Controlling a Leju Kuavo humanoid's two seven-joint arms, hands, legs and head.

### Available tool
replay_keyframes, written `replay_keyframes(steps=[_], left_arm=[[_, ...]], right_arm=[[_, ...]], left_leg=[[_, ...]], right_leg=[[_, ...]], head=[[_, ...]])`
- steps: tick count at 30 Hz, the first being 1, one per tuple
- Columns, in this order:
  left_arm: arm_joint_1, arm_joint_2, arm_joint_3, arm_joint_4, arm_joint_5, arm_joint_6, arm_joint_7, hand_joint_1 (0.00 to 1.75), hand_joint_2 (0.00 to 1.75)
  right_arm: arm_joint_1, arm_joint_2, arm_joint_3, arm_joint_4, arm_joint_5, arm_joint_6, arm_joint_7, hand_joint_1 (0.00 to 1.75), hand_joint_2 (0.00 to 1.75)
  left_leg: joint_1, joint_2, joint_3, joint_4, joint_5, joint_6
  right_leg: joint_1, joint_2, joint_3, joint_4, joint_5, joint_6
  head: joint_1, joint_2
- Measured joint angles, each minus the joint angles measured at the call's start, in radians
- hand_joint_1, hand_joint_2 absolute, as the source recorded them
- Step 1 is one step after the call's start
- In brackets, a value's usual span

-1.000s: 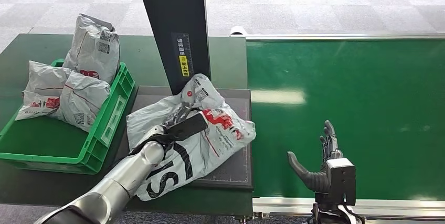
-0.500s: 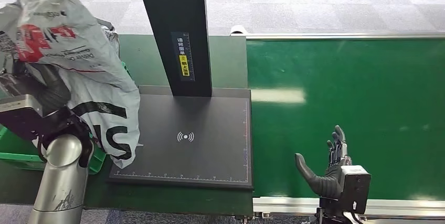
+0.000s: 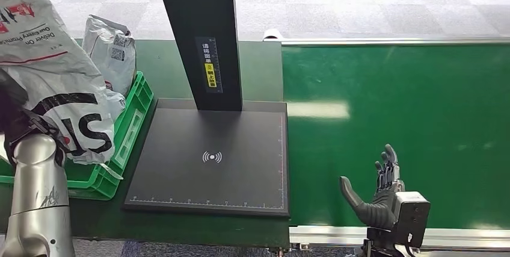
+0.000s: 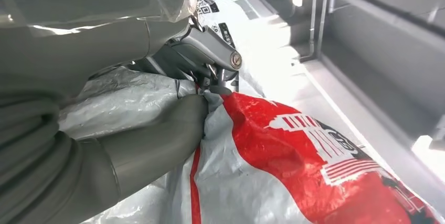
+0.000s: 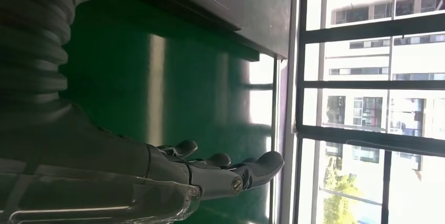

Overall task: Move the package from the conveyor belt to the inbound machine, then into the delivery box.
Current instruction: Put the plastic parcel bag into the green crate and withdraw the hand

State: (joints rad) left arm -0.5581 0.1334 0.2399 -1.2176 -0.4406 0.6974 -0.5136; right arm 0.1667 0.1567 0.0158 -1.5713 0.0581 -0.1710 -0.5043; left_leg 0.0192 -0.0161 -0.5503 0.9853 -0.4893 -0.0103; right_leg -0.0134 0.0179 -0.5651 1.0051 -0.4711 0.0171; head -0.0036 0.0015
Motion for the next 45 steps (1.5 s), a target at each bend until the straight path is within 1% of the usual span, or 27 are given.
replay_keyframes(steps=[4,9,11,12,14,16,17,19,21,23,25,29,30,32,34,37,40,43,45], left_arm=[[-0.024,0.006,0.013,0.071,-0.007,0.0,0.002,1.75,1.75],[-0.037,0.01,0.02,0.112,-0.009,0.001,0.002,1.75,1.75],[-0.041,0.011,0.022,0.125,-0.021,-0.005,0.023,1.75,1.75],[-0.047,0.013,0.021,0.137,-0.041,-0.022,0.058,1.75,1.75],[-0.077,0.026,0.011,0.196,-0.118,-0.107,0.182,1.75,1.75],[-0.124,0.053,-0.01,0.303,-0.211,-0.215,0.311,1.75,1.75],[-0.149,0.068,-0.022,0.363,-0.249,-0.256,0.353,1.75,1.75],[-0.19,0.093,-0.042,0.478,-0.299,-0.319,0.402,1.75,1.75],[-0.216,0.111,-0.056,0.568,-0.319,-0.369,0.43,1.72,1.75],[-0.227,0.127,-0.064,0.634,-0.326,-0.408,0.446,1.6,1.75],[-0.229,0.14,-0.066,0.678,-0.32,-0.441,0.443,1.42,1.75],[-0.228,0.155,-0.064,0.703,-0.299,-0.468,0.4,0.58,1.75],[-0.228,0.155,-0.063,0.698,-0.298,-0.468,0.395,0.51,1.75],[-0.226,0.154,-0.063,0.68,-0.297,-0.472,0.395,0.23,1.75],[-0.224,0.151,-0.063,0.655,-0.288,-0.476,0.388,0.01,1.75],[-0.207,0.139,-0.063,0.588,-0.225,-0.462,0.325,0.0,1.75],[-0.165,0.116,-0.061,0.465,-0.138,-0.407,0.261,0.0,1.75],[-0.122,0.094,-0.065,0.327,-0.113,-0.346,0.254,0.0,1.75],[-0.105,0.085,-0.068,0.264,-0.113,-0.333,0.258,0.0,1.75]], right_arm=[[0.0,0.0,0.0,0.0,0.001,0.0,0.0,0.0,1.75],[0.0,0.0,0.001,0.0,0.001,0.0,0.0,0.0,1.75],[0.0,0.0,0.001,0.0,0.001,0.0,0.0,0.0,1.75],[0.0,0.0,0.001,0.0,0.002,0.0,0.001,0.0,1.75],[-0.001,0.0,0.0,0.0,0.005,0.007,0.007,0.0,1.75],[-0.006,0.0,-0.001,0.0,0.011,0.021,0.018,0.0,1.75],[-0.009,0.0,-0.001,-0.001,0.015,0.029,0.023,0.0,1.75],[-0.014,0.0,-0.001,-0.001,0.022,0.041,0.032,0.0,1.75],[-0.017,0.0,-0.001,-0.001,0.03,0.049,0.038,0.0,1.75],[-0.024,0.001,0.0,0.001,0.04,0.054,0.042,0.0,1.75],[-0.033,0.001,0.0,0.004,0.05,0.056,0.044,0.0,1.75],[-0.044,0.002,0.001,0.01,0.062,0.057,0.052,0.0,1.75],[-0.045,0.003,0.0,0.011,0.063,0.057,0.053,0.0,1.75],[-0.045,0.004,0.0,0.011,0.066,0.057,0.054,0.0,1.75],[-0.045,0.004,0.0,0.011,0.067,0.056,0.054,0.0,1.75],[-0.044,0.006,0.0,0.011,0.068,0.054,0.054,0.0,1.75],[-0.043,0.01,-0.001,0.011,0.069,0.049,0.055,0.0,1.75],[-0.042,0.016,-0.001,0.011,0.07,0.043,0.055,0.0,1.75],[-0.04,0.018,-0.001,0.011,0.07,0.041,0.055,0.0,1.75]], left_leg=[[0.0,0.0,-0.001,0.0,0.0,0.0],[0.0,0.0,-0.002,0.0,0.0,0.0],[0.0,0.0,-0.002,0.0,0.0,0.0],[0.0,0.0,-0.002,0.0,0.0,0.0],[0.0,-0.001,-0.002,0.0,0.0,0.0],[0.0,-0.001,-0.002,0.0,0.001,-0.001],[0.0,0.0,-0.002,0.0,0.002,-0.002],[0.001,0.003,-0.002,0.0,0.002,-0.002],[0.001,0.005,-0.002,0.0,0.002,-0.002],[0.001,0.005,-0.002,0.0,0.002,-0.003],[0.001,0.005,-0.002,0.0,0.002,-0.003],[0.001,0.005,-0.002,0.0,0.002,-0.003],[0.001,0.005,-0.002,0.0,0.002,-0.003],[0.001,0.005,-0.002,0.0,0.002,-0.003],[0.001,0.005,-0.002,0.0,0.002,-0.003],[0.001,0.005,-0.002,0.0,0.002,-0.003],[0.001,0.005,-0.003,0.0,0.002,-0.003],[0.001,0.005,-0.004,0.0,0.002,-0.003],[0.001,0.004,-0.005,0.0,0.002,-0.003]], right_leg=[[0.0,0.0,-0.001,0.0,0.0,0.0],[0.0,0.0,-0.002,0.0,0.0,0.0],[0.0,0.0,-0.002,0.0,0.0,0.0],[0.0,0.0,-0.003,0.0,0.0,0.0],[0.0,-0.001,-0.002,0.0,0.0,0.0],[0.0,-0.001,-0.002,0.0,0.001,-0.001],[0.0,0.0,-0.002,0.0,0.001,-0.002],[0.001,0.003,-0.003,0.001,0.003,-0.004],[0.001,0.004,-0.004,0.001,0.003,-0.004],[0.001,0.005,-0.004,0.001,0.003,-0.004],[0.001,0.004,-0.004,0.001,0.003,-0.004],[0.001,0.004,-0.004,0.001,0.003,-0.004],[0.001,0.004,-0.005,0.001,0.003,-0.004],[0.001,0.004,-0.005,0.001,0.003,-0.004],[0.001,0.004,-0.005,0.001,0.003,-0.004],[0.001,0.004,-0.005,0.001,0.003,-0.004],[0.001,0.004,-0.005,0.001,0.003,-0.004],[0.001,0.004,-0.007,0.001,0.003,-0.004],[0.001,0.004,-0.007,0.001,0.003,-0.004]], head=[[0.0,0.0],[0.0,0.0],[0.0,0.0],[0.0,0.0],[0.0,0.0],[0.0,0.0],[0.0,0.0],[0.0,0.0],[0.0,0.0],[0.0,0.0],[0.0,0.0],[0.0,0.0],[0.0,0.0],[0.0,0.0],[0.0,0.0],[0.0,0.0],[0.0,0.0],[0.0,0.0],[0.0,0.0]])
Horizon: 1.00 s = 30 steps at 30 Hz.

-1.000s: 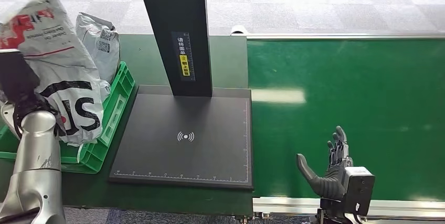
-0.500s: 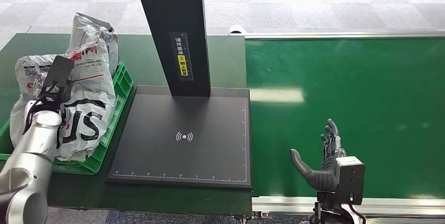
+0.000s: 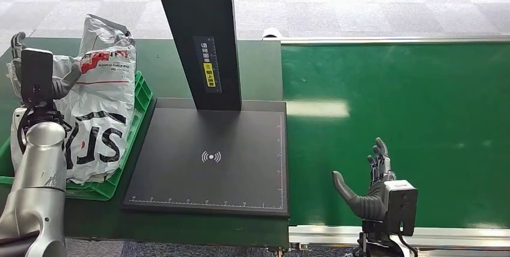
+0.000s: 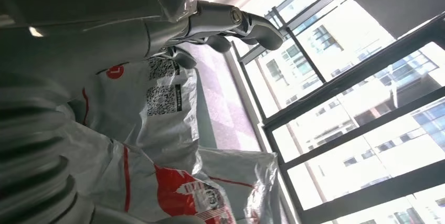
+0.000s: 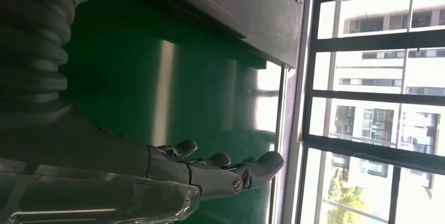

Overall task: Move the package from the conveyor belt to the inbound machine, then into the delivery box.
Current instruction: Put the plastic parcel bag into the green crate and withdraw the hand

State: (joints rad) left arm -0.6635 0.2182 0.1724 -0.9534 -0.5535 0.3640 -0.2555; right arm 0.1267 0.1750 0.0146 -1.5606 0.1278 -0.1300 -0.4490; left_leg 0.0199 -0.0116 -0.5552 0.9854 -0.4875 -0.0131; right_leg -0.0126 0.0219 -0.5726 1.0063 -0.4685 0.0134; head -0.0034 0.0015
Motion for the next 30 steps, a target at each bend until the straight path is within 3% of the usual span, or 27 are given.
replay_keyframes(steps=[5,12,17,19,23,26,30], left_arm=[[0.019,-0.017,-0.003,-0.089,0.004,0.02,-0.006,0.0,1.75],[0.07,-0.07,-0.019,-0.28,0.126,0.05,-0.103,0.0,1.75],[0.154,-0.137,-0.055,-0.443,0.249,0.089,-0.278,0.0,1.75],[0.216,-0.176,-0.115,-0.527,0.257,0.087,-0.339,0.0,1.75],[0.359,-0.249,-0.348,-0.642,0.269,0.116,-0.431,0.0,1.75],[0.417,-0.274,-0.474,-0.678,0.291,0.143,-0.438,0.0,1.75],[0.502,-0.316,-0.549,-0.625,0.446,0.047,-0.379,0.0,1.75]], right_arm=[[0.002,0.004,0.0,0.0,0.004,-0.004,0.0,0.0,1.75],[0.001,0.018,0.002,0.006,0.016,0.008,0.0,0.0,1.75],[-0.005,0.024,0.014,0.021,0.011,0.016,-0.004,0.0,1.75],[-0.011,0.025,0.025,0.032,0.004,0.019,-0.005,0.0,1.75],[-0.039,0.025,0.045,0.064,-0.012,0.038,0.003,0.0,1.75],[-0.052,0.026,0.055,0.083,-0.014,0.042,0.006,0.0,1.75],[-0.047,0.029,0.073,0.098,0.034,0.028,0.042,0.0,1.75]], left_leg=[[0.0,0.0,0.0,0.0,0.0,0.0],[0.0,0.0,0.0,0.0,0.0,0.0],[0.0,0.0,0.0,0.0,0.0,0.0],[0.0,0.0,0.0,0.0,0.0,0.0],[-0.002,-0.001,-0.001,0.0,-0.001,0.001],[-0.002,-0.001,-0.001,0.0,-0.001,0.001],[-0.001,-0.001,0.001,-0.001,-0.002,0.0]], right_leg=[[0.0,0.0,0.0,0.0,0.0,0.0],[0.0,0.0,0.0,0.0,0.0,0.0],[0.0,0.0,0.0,0.0,0.0,0.0],[-0.001,0.0,0.0,0.0,0.0,0.0],[-0.002,-0.001,0.0,-0.001,0.0,0.0],[-0.002,-0.001,0.0,-0.001,0.0,0.0],[-0.002,-0.001,0.001,-0.001,-0.001,0.001]], head=[[0.0,0.0],[0.0,0.0],[0.0,0.0],[0.0,0.0],[0.0,0.0],[0.0,0.0],[-0.001,0.0]])
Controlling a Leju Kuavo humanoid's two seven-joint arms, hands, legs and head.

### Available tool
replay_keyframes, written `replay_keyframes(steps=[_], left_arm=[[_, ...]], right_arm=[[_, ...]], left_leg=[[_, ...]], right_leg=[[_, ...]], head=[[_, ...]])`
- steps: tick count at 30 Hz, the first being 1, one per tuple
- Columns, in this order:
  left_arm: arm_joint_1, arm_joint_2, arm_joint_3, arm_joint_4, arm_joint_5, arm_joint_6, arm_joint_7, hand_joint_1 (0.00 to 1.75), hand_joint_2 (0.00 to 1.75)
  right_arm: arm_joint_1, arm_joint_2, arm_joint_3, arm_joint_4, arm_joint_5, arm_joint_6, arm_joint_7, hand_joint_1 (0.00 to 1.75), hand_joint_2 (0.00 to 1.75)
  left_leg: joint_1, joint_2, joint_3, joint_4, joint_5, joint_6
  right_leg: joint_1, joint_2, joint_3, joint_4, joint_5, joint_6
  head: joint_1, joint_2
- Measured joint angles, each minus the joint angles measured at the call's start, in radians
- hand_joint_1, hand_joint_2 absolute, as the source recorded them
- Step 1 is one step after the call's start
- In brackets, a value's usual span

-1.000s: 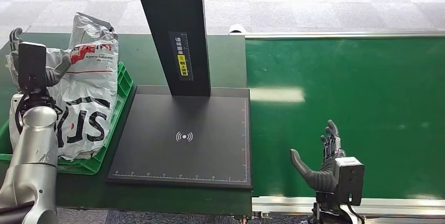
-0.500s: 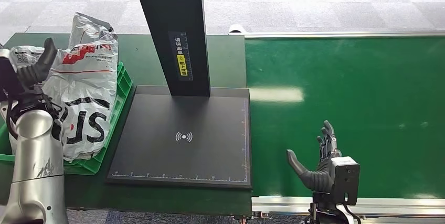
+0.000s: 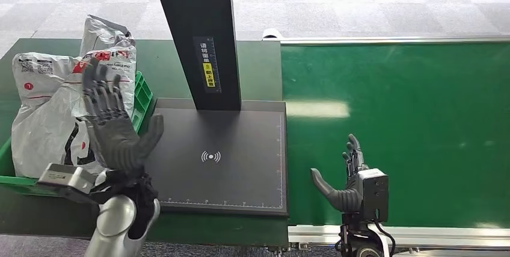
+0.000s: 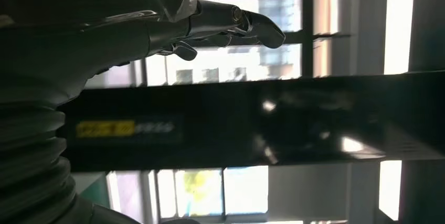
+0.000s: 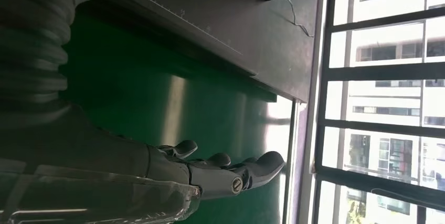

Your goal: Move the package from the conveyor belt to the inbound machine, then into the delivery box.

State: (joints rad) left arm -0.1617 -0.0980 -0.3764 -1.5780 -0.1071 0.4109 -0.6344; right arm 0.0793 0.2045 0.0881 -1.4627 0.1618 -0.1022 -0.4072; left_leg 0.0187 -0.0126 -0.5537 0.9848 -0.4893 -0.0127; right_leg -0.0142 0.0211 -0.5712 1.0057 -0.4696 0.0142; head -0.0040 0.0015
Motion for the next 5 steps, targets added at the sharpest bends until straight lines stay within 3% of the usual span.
replay_keyframes(steps=[5], left_arm=[[0.139,-0.058,-0.007,0.206,0.285,-0.104,-0.053,0.0,1.75]], right_arm=[[0.039,0.007,0.065,0.077,0.117,-0.148,-0.014,0.0,1.75]], left_leg=[[0.001,0.002,-0.001,0.0,-0.001,-0.001]], right_leg=[[0.001,0.002,-0.002,0.0,0.0,0.0]], head=[[0.0,0.0]])
